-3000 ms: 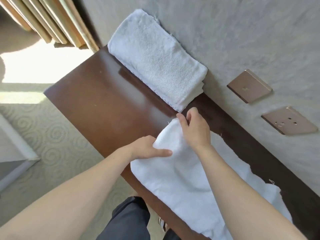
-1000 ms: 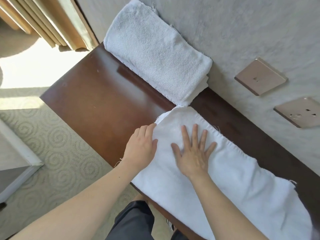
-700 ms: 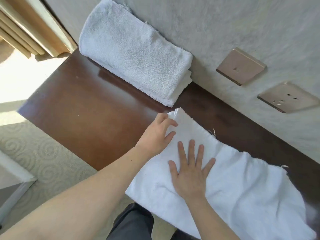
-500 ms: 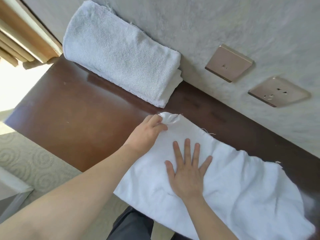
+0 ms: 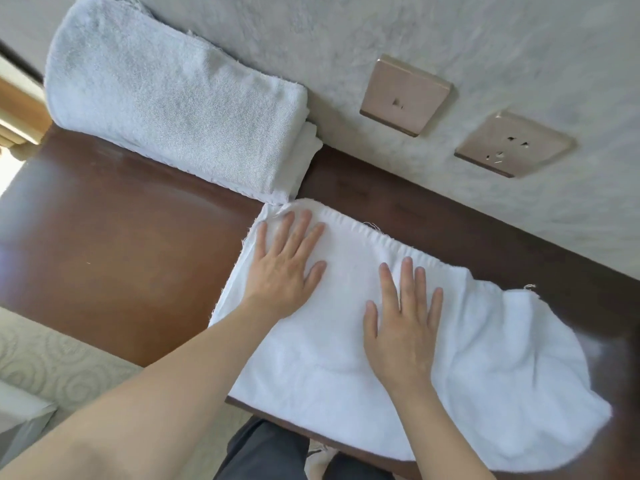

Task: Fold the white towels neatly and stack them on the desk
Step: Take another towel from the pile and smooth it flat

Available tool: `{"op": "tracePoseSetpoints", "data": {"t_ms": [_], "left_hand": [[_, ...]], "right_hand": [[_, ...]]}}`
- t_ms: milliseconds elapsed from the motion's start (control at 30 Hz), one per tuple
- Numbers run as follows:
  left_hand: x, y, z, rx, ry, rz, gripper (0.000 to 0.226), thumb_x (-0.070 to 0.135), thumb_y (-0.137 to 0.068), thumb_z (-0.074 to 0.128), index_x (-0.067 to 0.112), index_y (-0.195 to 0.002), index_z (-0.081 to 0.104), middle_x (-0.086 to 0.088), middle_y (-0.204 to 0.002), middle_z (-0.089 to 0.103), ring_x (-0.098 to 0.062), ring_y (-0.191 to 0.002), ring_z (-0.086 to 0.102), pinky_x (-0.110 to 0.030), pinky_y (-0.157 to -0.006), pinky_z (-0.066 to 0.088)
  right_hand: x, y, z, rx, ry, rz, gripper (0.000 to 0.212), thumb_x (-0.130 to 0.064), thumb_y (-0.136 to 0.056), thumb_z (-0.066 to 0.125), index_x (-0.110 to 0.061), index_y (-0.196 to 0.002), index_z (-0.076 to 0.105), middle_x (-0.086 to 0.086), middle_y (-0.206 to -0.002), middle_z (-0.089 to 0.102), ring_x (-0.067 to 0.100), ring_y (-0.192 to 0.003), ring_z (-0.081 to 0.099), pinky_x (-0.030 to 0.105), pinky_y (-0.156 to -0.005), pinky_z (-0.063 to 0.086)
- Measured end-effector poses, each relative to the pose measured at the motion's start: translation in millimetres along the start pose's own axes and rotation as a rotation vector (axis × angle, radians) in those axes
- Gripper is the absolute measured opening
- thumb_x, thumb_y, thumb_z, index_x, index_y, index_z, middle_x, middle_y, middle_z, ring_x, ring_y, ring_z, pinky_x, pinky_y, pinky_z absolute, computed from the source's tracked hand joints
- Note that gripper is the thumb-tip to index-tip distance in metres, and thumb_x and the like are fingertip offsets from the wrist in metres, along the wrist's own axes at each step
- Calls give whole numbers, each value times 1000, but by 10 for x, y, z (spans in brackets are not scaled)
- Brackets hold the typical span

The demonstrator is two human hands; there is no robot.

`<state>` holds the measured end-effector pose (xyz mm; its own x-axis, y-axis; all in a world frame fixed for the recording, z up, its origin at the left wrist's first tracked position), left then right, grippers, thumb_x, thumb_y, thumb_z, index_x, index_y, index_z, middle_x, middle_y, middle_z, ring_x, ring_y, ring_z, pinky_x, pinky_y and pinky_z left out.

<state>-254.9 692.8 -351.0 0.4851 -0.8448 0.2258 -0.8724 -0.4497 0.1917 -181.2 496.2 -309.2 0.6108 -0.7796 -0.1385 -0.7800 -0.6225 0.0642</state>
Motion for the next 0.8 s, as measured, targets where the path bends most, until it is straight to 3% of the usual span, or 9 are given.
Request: {"op": "tracePoseSetpoints", "data": {"t_ms": [100,200,300,400,500,600,700,800], "left_hand": [[-13,-24,-12,-12,-39,15,65,54,-101,18,25,-160,18,-1,-169,7,-25,-155,2,-55,-123,-2],[233,19,-56,39,133,-35,63,42,-102,20,11,-157,26,-11,-167,11,-29,-155,4,-44,-125,-6],[912,125,14,52,190,192,60,37,-105,25,3,-153,34,-15,-164,21,-30,-153,13,-39,-126,0],[1732,179,213,-34,253,413,60,41,-106,23,7,-155,32,-11,-164,21,-23,-153,12,-39,-126,5],[2314,146,296,-74,305,424,66,47,-106,14,7,-156,28,-10,-165,20,-22,-154,11,-40,-126,8],[2439,136,356,-68,263,403,59,43,-105,17,18,-158,28,-6,-166,20,-21,-154,12,-41,-126,9],[2375,120,438,-71,156,409,57,40,-104,14,29,-159,20,0,-167,15,-19,-155,6,-43,-126,8],[2390,81,472,-64,101,400,57,39,-103,13,31,-160,19,2,-167,14,-17,-155,5,-42,-126,5]], "right_hand": [[422,99,-133,86,-38,125,53,-27,-100,46,-14,-152,42,16,-164,23,34,-152,20,59,-122,17],[674,234,-254,121,-28,227,50,-27,-103,43,-16,-151,42,14,-163,28,33,-151,26,56,-121,17],[833,305,-281,62,-139,341,51,-33,-105,33,-15,-153,37,10,-162,32,28,-148,32,52,-120,26],[994,361,-279,10,-280,376,49,-33,-108,30,-14,-153,37,6,-162,33,21,-149,31,44,-121,29],[1265,413,-371,40,-340,407,48,-32,-108,30,-12,-149,43,7,-160,36,21,-149,32,42,-122,29],[1662,599,-440,92,-317,520,43,-28,-107,36,-9,-144,48,12,-158,38,26,-149,30,40,-121,26],[1973,780,-426,48,-334,652,47,-30,-107,38,-11,-150,39,9,-164,27,21,-153,19,23,-116,16],[2033,790,-369,13,-357,646,49,-34,-108,36,-14,-152,36,6,-165,25,19,-150,24,22,-114,24]]}}
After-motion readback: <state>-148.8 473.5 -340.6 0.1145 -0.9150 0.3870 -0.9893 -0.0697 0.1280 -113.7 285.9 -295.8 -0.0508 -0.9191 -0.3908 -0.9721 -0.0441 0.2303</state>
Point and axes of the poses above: each hand's wrist, its own y-axis away from the middle knuckle, its own z-axis out of the palm, x = y × z, the point moved 5 cm from there along -y, towards the middle knuckle
